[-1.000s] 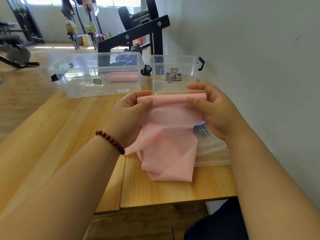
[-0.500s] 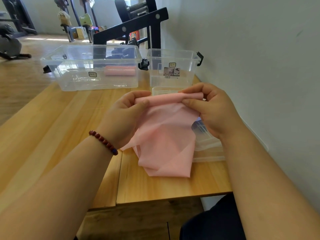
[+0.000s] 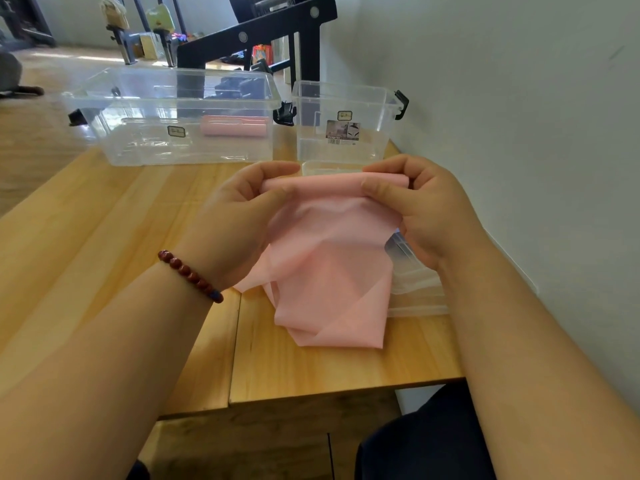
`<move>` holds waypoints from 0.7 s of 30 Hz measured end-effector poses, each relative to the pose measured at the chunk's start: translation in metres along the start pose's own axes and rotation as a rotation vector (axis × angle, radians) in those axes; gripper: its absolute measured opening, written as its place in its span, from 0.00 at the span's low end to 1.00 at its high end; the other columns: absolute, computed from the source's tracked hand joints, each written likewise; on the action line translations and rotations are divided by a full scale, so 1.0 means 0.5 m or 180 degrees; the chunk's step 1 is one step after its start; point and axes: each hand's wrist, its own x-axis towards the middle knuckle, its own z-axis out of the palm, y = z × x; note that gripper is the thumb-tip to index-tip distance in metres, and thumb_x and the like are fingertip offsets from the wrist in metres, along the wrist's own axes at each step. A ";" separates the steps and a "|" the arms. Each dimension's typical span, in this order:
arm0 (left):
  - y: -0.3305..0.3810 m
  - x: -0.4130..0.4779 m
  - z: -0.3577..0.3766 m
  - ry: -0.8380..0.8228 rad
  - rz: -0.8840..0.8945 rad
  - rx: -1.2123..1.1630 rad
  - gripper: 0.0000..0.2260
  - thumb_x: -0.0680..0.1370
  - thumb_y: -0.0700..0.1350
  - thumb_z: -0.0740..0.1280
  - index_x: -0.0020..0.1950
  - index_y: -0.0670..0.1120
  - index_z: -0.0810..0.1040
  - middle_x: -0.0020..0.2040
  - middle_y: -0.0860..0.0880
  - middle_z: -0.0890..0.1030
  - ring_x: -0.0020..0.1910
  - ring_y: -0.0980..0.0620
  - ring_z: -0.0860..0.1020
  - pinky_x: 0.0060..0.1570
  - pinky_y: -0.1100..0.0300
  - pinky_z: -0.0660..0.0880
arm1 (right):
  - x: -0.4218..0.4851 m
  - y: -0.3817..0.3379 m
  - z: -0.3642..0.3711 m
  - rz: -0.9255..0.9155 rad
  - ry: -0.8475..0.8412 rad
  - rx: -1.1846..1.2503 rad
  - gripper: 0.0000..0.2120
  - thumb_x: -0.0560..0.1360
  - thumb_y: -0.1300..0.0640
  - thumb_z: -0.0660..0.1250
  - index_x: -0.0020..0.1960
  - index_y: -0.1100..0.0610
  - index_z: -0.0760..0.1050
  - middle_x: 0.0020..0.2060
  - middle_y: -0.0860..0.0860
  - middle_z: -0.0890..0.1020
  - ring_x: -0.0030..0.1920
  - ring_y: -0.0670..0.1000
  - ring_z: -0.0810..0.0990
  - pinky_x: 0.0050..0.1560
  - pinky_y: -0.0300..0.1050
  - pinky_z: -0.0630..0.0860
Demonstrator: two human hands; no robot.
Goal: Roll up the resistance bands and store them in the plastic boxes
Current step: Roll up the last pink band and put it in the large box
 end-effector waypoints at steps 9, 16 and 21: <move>-0.002 -0.008 0.003 -0.0099 -0.0186 -0.0652 0.10 0.79 0.40 0.65 0.60 0.45 0.78 0.55 0.43 0.81 0.54 0.48 0.82 0.54 0.53 0.80 | -0.006 -0.001 0.000 -0.0067 -0.0104 0.0186 0.14 0.71 0.69 0.73 0.38 0.49 0.82 0.38 0.47 0.84 0.41 0.49 0.82 0.43 0.45 0.81; -0.002 -0.012 0.003 0.0179 -0.0037 -0.0369 0.05 0.77 0.43 0.69 0.48 0.52 0.83 0.48 0.45 0.80 0.49 0.44 0.76 0.58 0.44 0.73 | -0.010 -0.004 -0.004 0.0037 -0.0308 0.0257 0.12 0.71 0.68 0.72 0.48 0.52 0.82 0.48 0.53 0.84 0.48 0.52 0.83 0.48 0.47 0.82; -0.001 -0.013 0.000 0.0221 0.0090 -0.0307 0.10 0.80 0.37 0.64 0.50 0.51 0.80 0.47 0.48 0.80 0.50 0.46 0.76 0.53 0.51 0.74 | -0.010 -0.002 -0.004 0.0205 -0.0207 0.0094 0.06 0.73 0.58 0.73 0.48 0.51 0.82 0.43 0.51 0.83 0.43 0.52 0.83 0.40 0.45 0.80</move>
